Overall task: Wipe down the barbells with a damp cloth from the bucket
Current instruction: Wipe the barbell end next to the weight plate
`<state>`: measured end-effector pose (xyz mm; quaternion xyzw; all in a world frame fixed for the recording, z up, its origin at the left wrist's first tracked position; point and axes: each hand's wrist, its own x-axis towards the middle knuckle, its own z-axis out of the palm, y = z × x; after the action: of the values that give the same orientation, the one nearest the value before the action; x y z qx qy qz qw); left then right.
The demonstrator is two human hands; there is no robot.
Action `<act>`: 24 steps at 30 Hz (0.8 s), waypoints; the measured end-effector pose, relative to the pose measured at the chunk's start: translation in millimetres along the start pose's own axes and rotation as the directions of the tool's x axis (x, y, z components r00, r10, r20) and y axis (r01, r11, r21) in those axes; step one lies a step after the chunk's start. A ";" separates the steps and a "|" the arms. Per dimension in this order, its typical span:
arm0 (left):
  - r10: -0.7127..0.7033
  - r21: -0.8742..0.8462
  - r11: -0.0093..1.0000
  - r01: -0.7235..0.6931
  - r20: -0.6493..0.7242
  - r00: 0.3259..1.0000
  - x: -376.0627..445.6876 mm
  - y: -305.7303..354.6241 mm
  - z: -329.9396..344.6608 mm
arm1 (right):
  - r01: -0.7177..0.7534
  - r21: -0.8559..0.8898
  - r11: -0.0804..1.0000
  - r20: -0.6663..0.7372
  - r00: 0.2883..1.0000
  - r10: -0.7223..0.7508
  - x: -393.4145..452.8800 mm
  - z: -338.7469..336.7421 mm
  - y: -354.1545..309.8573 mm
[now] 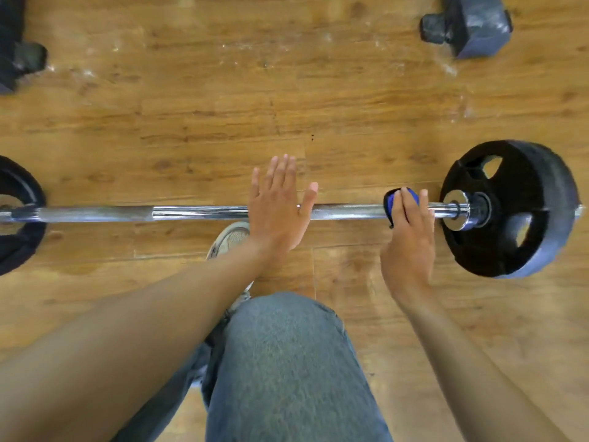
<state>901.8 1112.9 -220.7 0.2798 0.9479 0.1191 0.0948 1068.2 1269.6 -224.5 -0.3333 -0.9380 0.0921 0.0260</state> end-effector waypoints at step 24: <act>0.194 -0.013 0.981 -0.194 0.125 0.973 -19.2 36.6 24.4 | 0.083 0.126 0.989 -0.034 0.996 -0.080 -50.0 5.3 -7.3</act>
<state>942.3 1136.4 -231.6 0.3780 0.9081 0.1101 0.1425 1101.9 1231.7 -227.8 -0.2935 -0.9426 0.1458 0.0643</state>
